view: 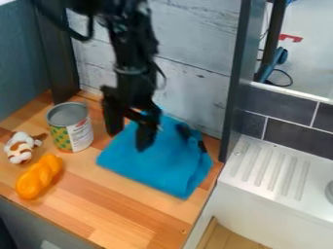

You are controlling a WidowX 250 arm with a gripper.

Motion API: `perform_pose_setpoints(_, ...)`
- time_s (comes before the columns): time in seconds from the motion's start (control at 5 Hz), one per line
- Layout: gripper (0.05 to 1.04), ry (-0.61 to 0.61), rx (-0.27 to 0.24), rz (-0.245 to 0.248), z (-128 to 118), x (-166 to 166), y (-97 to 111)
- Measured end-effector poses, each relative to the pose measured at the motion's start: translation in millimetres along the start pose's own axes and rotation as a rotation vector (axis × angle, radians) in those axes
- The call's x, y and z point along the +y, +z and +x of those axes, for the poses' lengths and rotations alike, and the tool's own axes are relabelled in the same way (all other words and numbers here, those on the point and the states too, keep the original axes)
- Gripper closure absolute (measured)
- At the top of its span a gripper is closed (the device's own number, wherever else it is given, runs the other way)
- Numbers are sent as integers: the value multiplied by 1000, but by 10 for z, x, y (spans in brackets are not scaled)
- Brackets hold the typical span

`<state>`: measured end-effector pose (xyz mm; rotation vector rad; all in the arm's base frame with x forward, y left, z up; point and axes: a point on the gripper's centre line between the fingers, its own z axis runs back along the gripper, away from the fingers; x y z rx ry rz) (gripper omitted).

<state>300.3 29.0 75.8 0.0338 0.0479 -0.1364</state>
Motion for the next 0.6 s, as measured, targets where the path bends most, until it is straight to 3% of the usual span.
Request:
perform_pose_setpoints(0.2, 83, -36, 136, 14, -284, 22, 157)
perform_pose_setpoints(0.4, 83, -44, 103, 31, -516, 4, 367)
perform_pose_setpoints(0.6, 83, -26, 87, 69, -674, 25, 443)
